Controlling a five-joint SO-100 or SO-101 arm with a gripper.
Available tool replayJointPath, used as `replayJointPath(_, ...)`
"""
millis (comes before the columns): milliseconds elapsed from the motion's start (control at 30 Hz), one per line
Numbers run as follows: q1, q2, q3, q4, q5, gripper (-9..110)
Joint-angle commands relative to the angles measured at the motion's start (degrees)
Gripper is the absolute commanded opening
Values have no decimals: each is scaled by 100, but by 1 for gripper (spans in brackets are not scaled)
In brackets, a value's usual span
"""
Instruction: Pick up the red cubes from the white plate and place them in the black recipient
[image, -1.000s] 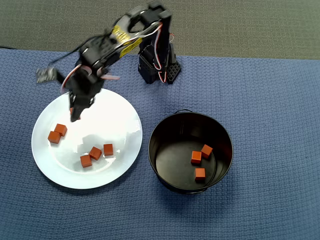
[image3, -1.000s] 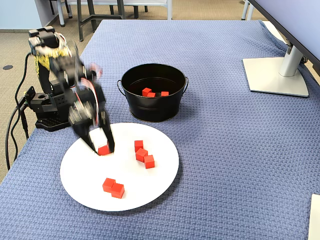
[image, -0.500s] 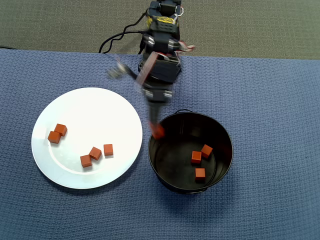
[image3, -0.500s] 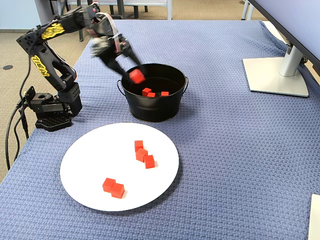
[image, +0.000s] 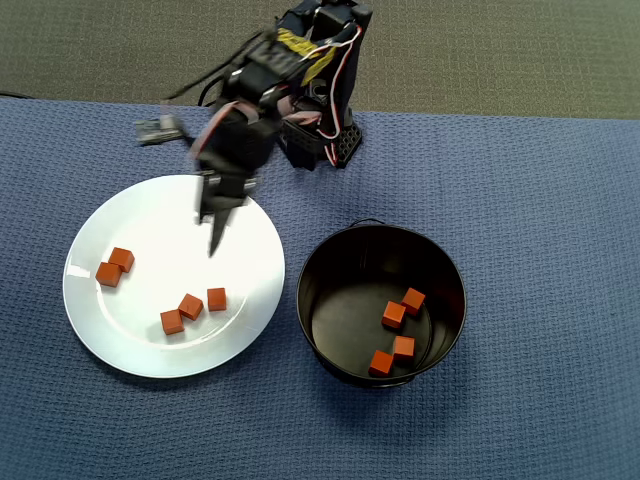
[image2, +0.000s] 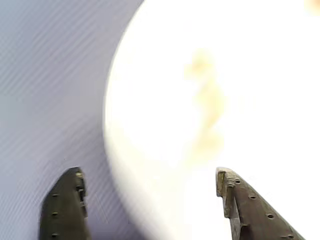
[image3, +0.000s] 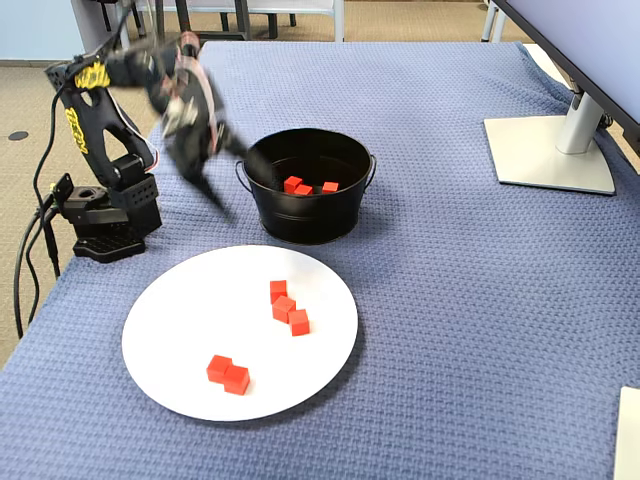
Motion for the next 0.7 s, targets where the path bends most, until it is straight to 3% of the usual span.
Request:
replayJointPath(0, 729, -633, 158, -949, -343, 22)
replayJointPath(667, -563, -3349, -1274, -229, 800, 23)
